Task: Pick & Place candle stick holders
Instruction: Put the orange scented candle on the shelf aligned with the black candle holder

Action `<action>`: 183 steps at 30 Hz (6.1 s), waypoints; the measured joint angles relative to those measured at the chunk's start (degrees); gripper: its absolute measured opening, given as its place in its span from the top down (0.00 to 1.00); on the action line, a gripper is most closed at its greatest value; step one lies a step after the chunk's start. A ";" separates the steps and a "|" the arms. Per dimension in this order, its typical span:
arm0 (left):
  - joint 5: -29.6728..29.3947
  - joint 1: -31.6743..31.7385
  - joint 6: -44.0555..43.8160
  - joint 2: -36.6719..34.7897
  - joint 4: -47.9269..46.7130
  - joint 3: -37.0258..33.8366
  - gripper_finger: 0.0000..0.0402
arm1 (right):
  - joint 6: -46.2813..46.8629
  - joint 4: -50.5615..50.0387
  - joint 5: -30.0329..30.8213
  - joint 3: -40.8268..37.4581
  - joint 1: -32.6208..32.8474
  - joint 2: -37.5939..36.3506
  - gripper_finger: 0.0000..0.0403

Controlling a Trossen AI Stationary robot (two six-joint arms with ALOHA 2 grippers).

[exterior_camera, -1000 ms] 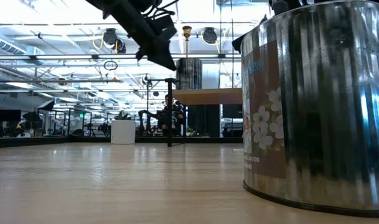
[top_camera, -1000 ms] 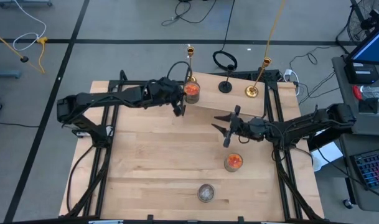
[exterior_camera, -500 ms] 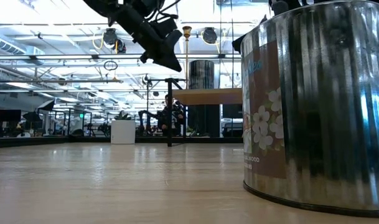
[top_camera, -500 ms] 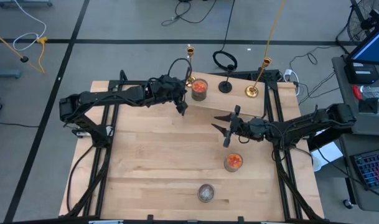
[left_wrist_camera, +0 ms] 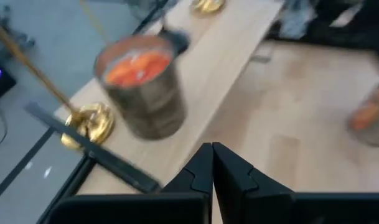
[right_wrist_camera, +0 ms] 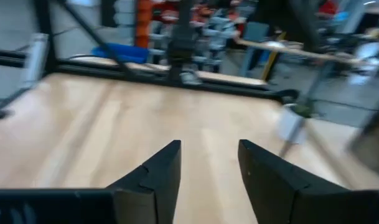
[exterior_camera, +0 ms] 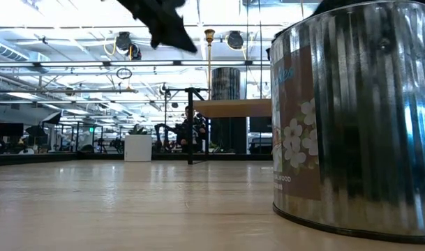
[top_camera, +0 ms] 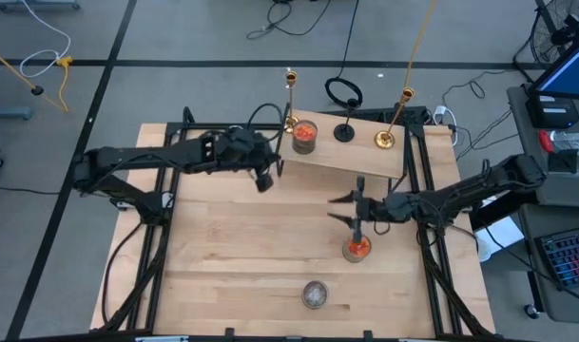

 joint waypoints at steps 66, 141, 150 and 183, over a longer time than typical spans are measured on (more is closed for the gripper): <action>3.92 -20.23 -3.58 -15.41 15.40 -23.06 0.99 | 42.30 -59.87 -7.86 10.96 9.40 2.89 0.98; 3.88 -20.05 -2.93 -15.41 15.32 -23.04 0.96 | 13.57 -63.86 -2.84 33.78 -41.39 1.40 0.99; 3.85 -20.05 -2.92 -15.41 15.33 -23.03 0.98 | 13.56 -63.81 -6.82 33.74 -41.39 1.42 0.99; 3.78 -20.05 -3.81 -15.38 15.32 -23.02 0.95 | 6.89 -53.19 -6.74 33.61 -39.24 0.27 0.88</action>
